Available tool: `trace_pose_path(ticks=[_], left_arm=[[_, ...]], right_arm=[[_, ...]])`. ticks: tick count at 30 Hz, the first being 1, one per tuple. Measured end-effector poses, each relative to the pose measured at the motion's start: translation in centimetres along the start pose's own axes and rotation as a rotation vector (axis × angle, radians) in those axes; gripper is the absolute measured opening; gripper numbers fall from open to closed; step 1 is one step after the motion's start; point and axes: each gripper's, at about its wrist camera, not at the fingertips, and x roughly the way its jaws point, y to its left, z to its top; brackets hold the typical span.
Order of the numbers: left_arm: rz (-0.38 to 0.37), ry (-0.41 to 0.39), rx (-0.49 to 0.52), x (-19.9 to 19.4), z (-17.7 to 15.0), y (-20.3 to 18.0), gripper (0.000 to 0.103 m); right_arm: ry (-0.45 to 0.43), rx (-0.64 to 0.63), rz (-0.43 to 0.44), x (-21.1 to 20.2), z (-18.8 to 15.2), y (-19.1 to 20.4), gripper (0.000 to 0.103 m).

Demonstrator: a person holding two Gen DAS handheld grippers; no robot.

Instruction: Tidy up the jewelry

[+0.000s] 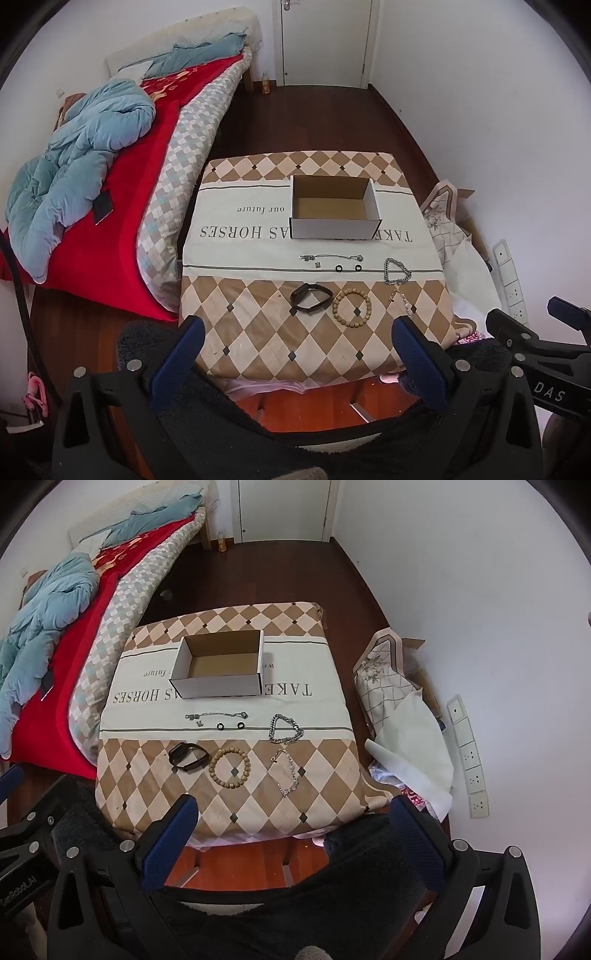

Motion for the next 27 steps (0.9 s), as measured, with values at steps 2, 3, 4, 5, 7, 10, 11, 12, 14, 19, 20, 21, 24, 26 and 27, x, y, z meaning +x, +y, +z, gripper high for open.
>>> trace_pose_path(ticks=[2,3,4,5,7,10,11,12,14,19,20,21,24,26,27], left_arm=[[0.006,-0.005,0.001,0.0,0.0,0.0,0.103],[0.005,-0.006,0.001,-0.1,0.0,0.0,0.103],[0.005,-0.007,0.002,-0.1,0.0,-0.1,0.103],[0.006,-0.006,0.003,-0.1,0.0,-0.1,0.103],[0.005,-0.01,0.001,-0.1,0.0,-0.1,0.103],[0.007,-0.011,0.003,-0.3,0.0,0.0,0.103],[0.006,-0.011,0.002,-0.4,0.0,0.0,0.103],[0.004,-0.013,0.001,-0.4,0.0,0.0,0.103],[0.002,-0.015,0.0,-0.5,0.0,0.0,0.103],[-0.005,-0.017,-0.004,-0.9,0.0,-0.2,0.103],[-0.005,-0.017,-0.005,-0.9,0.0,-0.2,0.103],[-0.006,-0.017,-0.005,-1.0,0.0,-0.2,0.103],[-0.007,-0.015,-0.005,-1.3,0.1,-0.2,0.103],[-0.009,-0.016,-0.006,-1.1,0.0,-0.1,0.103],[-0.009,-0.016,-0.006,-1.2,-0.1,-0.1,0.103]], right_arm=[[-0.009,0.005,0.007,-0.1,0.0,-0.1,0.103],[-0.01,0.004,0.005,-0.2,0.0,-0.1,0.103],[-0.008,0.002,0.003,-0.2,0.0,-0.1,0.103],[-0.011,0.004,0.005,-0.3,0.0,-0.2,0.103],[-0.012,0.003,0.003,-0.4,0.0,-0.2,0.103],[-0.013,0.002,0.004,-0.2,-0.2,0.0,0.103],[-0.015,0.003,0.003,-0.1,-0.3,0.0,0.103],[-0.015,0.001,0.003,-0.3,-0.2,0.0,0.103],[-0.018,0.002,0.006,-0.6,-0.2,-0.3,0.103],[-0.018,0.001,0.013,-1.0,0.0,-0.3,0.103],[-0.02,0.002,0.012,-1.0,-0.1,-0.3,0.103],[-0.019,0.002,0.013,-1.0,0.0,-0.3,0.103],[-0.023,0.001,0.008,-1.0,-0.1,-0.2,0.103],[-0.028,0.001,0.011,-1.0,-0.5,-0.5,0.103],[-0.028,0.001,0.01,-1.0,-0.5,-0.5,0.103]])
